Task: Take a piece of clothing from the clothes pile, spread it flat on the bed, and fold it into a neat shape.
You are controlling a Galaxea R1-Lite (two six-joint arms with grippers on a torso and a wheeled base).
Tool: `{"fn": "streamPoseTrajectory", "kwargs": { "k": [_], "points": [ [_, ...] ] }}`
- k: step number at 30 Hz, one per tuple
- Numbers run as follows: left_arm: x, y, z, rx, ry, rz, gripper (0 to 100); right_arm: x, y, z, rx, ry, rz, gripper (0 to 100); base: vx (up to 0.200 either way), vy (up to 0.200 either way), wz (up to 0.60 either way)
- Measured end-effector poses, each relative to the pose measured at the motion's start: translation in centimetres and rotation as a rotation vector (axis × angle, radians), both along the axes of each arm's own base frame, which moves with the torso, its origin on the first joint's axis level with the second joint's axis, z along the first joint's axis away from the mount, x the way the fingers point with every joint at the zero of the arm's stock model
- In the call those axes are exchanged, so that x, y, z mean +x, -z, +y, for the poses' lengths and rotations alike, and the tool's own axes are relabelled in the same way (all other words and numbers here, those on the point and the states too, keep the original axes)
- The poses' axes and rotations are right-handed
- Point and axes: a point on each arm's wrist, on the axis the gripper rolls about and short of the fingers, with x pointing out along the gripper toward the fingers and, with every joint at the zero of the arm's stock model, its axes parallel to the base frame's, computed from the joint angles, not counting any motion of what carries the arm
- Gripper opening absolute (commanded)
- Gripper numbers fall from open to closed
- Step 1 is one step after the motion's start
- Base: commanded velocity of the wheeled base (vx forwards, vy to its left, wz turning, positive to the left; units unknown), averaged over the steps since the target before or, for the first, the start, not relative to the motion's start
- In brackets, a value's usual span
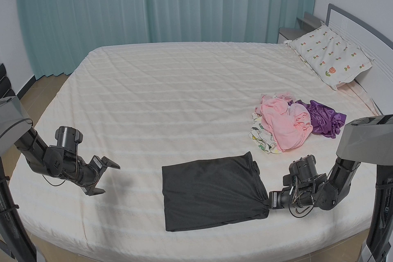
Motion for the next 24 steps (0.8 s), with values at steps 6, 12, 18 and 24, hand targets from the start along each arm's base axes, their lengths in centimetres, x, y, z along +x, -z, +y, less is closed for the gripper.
{"fn": "streamPoseTrajectory", "kwargs": {
  "k": [6, 12, 18, 24],
  "points": [
    [0.0, 0.0, 0.0, 0.000, 0.000, 0.000, 100, -0.3, 0.1, -0.3, -0.031, -0.021, 0.022, 100, 0.000, 0.000, 0.00],
    [0.0, 0.0, 0.0, -0.001, 0.000, 0.000, 100, 0.7, -0.7, -0.6, -0.028, -0.020, -0.021, 100, 0.000, 0.000, 0.00],
    [0.0, 0.0, 0.0, 0.000, 0.000, 0.001, 100, 3.5, -2.2, -0.1, 0.017, 0.024, -0.100, 100, 0.000, 0.000, 0.00],
    [-0.1, 0.0, 0.0, -0.001, 0.000, 0.002, 100, 8.4, -3.8, 1.5, 0.089, 0.110, -0.208, 100, 0.000, 0.000, 0.00]
  ]
}}
